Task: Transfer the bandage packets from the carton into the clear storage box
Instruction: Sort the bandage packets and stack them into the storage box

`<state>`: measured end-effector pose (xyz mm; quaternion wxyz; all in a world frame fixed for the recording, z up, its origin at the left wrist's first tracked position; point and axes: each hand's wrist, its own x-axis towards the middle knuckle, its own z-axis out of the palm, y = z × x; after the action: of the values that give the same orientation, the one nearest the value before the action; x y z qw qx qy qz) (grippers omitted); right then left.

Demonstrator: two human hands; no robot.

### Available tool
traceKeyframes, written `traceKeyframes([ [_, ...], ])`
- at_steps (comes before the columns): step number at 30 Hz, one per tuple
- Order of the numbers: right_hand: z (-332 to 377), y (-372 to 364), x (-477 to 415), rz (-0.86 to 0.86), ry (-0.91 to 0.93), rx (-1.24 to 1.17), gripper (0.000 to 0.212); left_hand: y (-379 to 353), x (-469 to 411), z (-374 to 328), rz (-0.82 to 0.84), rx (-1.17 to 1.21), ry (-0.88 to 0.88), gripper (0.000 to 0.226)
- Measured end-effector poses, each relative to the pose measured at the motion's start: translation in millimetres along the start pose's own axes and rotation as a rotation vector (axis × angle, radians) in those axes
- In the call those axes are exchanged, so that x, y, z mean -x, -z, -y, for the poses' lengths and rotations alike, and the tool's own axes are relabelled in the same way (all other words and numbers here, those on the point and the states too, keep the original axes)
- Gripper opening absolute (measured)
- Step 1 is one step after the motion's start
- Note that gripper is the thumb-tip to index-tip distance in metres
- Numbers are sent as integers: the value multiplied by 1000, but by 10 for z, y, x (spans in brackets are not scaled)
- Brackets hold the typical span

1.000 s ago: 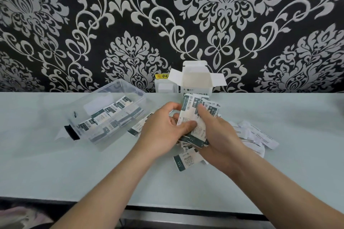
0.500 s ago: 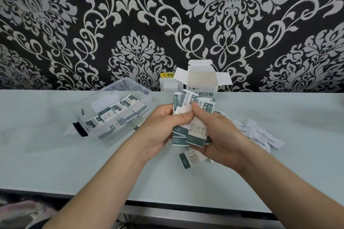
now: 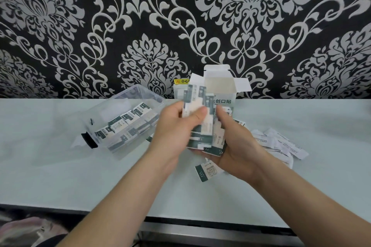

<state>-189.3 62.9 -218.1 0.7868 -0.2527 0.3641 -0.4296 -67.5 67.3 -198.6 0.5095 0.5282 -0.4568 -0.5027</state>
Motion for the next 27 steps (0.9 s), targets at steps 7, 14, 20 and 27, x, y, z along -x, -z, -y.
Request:
traceKeyframes([
  [7, -44, -69, -13, 42, -50, -48, 47, -136, -42, 299, -195, -1033, -321, 53],
  [14, 27, -36, -20, -7, -50, 8, 20, 111, 39, 7, 461, -653, -247, 103],
  [20, -49, -26, -2, 46, -66, 353, 26, 105, 94, -24, 511, -1009, -372, 112],
  [27, 30, -65, 35, 127, 47, 485, 27, 162, 41, 14, 274, -1237, -591, 83],
])
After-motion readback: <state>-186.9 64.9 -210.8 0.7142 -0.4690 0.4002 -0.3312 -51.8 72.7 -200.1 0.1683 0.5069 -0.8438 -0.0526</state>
